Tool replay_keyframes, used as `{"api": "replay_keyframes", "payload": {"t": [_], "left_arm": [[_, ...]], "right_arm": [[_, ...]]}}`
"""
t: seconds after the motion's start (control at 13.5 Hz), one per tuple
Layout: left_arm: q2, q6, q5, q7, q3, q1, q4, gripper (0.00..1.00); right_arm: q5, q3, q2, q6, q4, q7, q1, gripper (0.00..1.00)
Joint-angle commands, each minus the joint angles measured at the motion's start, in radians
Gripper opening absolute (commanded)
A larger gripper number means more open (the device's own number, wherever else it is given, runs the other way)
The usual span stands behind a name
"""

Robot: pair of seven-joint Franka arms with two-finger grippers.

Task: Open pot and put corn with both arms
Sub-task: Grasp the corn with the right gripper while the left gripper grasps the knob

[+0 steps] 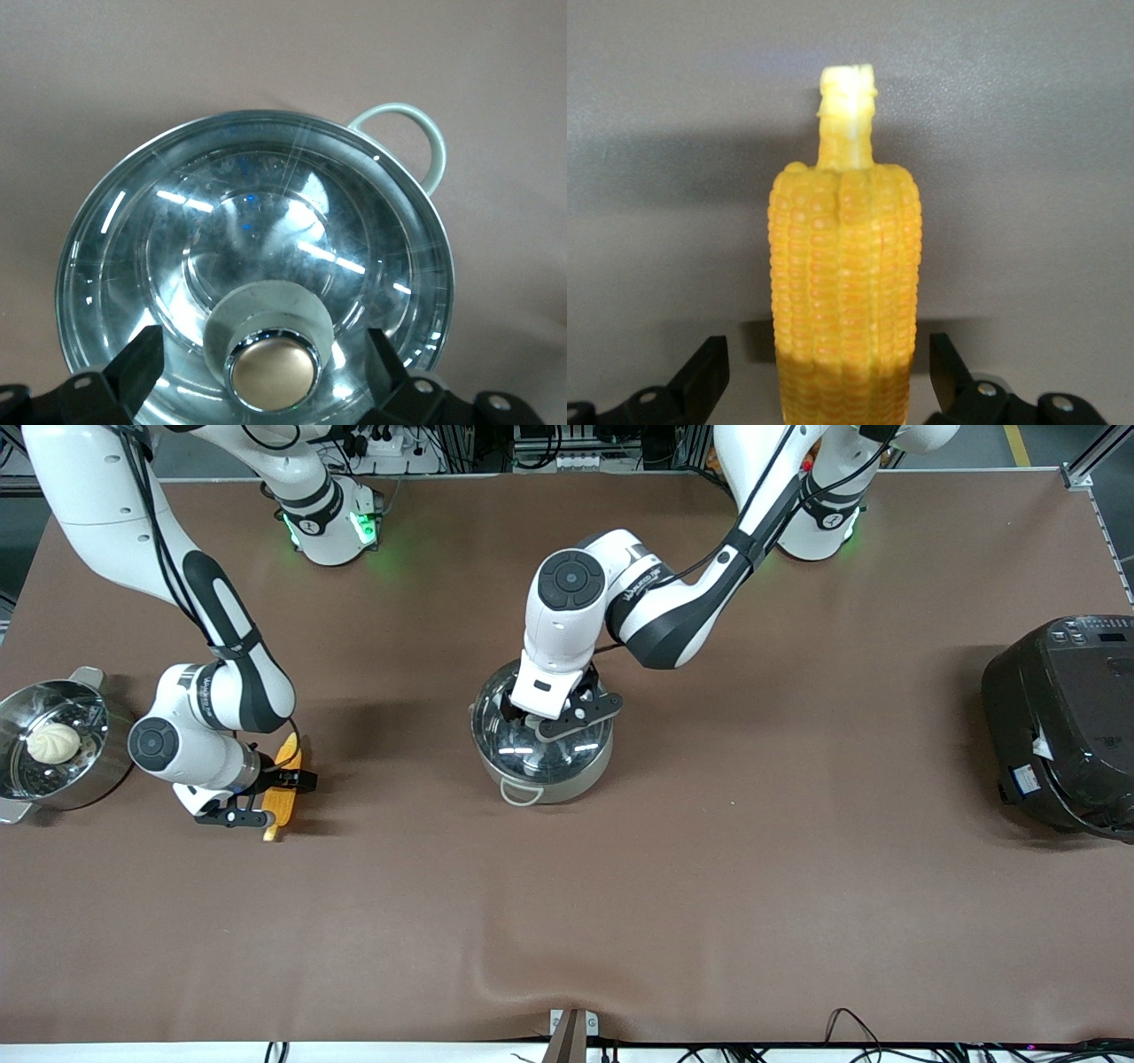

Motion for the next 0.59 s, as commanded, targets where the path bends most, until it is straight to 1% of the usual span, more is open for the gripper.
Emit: {"api": "replay_keyframes", "payload": {"t": [0.0,0.07,0.15,0.22,0.37,0.52], "left_arm": [[0.021,0.005,0.022,-0.039,0.017,-0.032,0.028,1.00],[0.023,0.005,0.020,-0.048,0.017,-0.034,0.028,1.00],[0.024,0.005,0.022,-0.051,0.017,-0.034,0.026,1.00],[0.026,0.005,0.022,-0.051,0.017,-0.034,0.025,1.00],[0.037,0.005,0.020,-0.053,0.017,-0.036,0.025,1.00],[0.040,0.005,0.020,-0.053,0.017,-0.039,0.025,0.99]], "right_arm": [[0.011,0.002,0.004,0.006,0.000,0.003,-0.006,1.00],[0.011,0.002,0.002,0.008,0.000,0.004,-0.006,0.56],[0.011,0.002,0.002,0.008,-0.001,0.004,-0.006,0.18],[0.011,0.002,0.002,0.010,-0.004,0.004,-0.008,0.06],[0.011,0.002,-0.001,0.013,-0.010,0.006,-0.006,0.01],[0.011,0.002,-0.004,0.013,-0.012,0.004,-0.006,0.00]]}}
